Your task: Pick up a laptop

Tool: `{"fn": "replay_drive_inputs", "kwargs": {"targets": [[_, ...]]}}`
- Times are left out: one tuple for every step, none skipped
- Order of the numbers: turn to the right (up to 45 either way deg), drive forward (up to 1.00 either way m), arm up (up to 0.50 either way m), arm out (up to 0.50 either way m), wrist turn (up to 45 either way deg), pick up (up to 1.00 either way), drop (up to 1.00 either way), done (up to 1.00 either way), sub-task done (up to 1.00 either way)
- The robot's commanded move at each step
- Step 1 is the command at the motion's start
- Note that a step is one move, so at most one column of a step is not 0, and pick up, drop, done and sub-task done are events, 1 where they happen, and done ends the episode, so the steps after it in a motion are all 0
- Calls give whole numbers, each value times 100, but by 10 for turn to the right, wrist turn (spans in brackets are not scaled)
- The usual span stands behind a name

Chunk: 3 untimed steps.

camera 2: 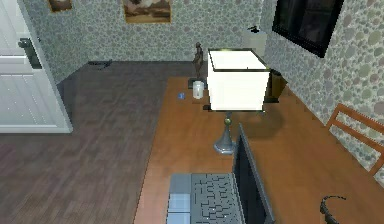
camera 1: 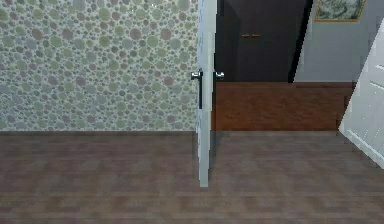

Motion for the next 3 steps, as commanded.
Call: {"fn": "replay_drive_inputs", "kwargs": {"targets": [[0, 0, 50, 0, 0, 0, 0, 0, 0], [0, 0, 34, 0, 0, 0, 0, 0, 0], [0, 0, 0, 0, 450, 0, 0, 0, 0]]}}
